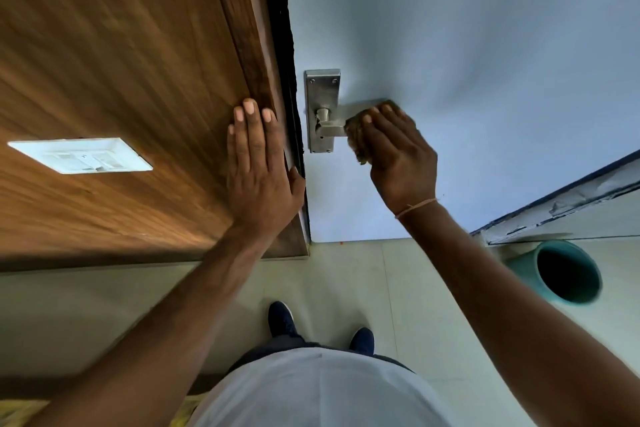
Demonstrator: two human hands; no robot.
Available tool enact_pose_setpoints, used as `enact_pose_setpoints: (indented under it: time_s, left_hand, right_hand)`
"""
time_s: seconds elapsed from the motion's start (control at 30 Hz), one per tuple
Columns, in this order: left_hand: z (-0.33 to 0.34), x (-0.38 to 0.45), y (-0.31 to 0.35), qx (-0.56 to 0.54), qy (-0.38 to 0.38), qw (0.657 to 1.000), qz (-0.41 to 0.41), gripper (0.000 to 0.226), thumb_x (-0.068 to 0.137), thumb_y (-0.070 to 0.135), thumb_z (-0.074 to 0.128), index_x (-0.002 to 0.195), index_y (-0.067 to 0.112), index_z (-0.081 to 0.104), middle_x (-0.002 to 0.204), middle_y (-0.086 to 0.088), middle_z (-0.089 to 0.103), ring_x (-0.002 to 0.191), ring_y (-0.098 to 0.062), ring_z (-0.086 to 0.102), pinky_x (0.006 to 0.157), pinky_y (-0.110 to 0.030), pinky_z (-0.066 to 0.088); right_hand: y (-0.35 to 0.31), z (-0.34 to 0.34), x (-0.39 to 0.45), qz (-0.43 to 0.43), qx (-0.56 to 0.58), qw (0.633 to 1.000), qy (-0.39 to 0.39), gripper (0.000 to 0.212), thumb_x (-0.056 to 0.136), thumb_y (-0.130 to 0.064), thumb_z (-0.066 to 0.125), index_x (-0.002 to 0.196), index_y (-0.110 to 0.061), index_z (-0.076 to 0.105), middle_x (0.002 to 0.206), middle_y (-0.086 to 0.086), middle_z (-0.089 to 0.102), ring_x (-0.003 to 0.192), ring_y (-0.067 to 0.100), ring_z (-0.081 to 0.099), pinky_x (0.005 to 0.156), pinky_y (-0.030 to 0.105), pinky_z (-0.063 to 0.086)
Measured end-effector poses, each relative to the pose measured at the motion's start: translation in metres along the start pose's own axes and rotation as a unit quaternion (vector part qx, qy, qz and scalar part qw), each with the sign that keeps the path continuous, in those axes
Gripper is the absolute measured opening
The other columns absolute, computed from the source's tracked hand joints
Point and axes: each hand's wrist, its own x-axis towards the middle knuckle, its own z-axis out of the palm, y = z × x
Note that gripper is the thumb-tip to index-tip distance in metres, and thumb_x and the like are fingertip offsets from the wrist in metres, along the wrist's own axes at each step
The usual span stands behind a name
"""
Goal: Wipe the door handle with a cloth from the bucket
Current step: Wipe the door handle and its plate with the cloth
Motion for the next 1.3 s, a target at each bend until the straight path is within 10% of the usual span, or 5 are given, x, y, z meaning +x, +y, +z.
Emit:
enact_pose_setpoints:
  time_s: [1.3]
  left_hand:
    - [-0.005,0.001,0.011,-0.006,-0.024,0.999,-0.029,0.104,0.084,0.029,0.072,0.165,-0.009,0.02,0.171,-0.035,0.023,0.162,-0.05,0.022,0.133,-0.059,0.023]
  right_hand:
    - [-0.055,0.025,0.009,-0.021,0.003,0.999,-0.036,0.03,0.1,-0.001,0.062,0.128,-0.002,0.075,0.13,0.015,0.075,0.128,0.033,0.069,0.113,0.047,0.052]
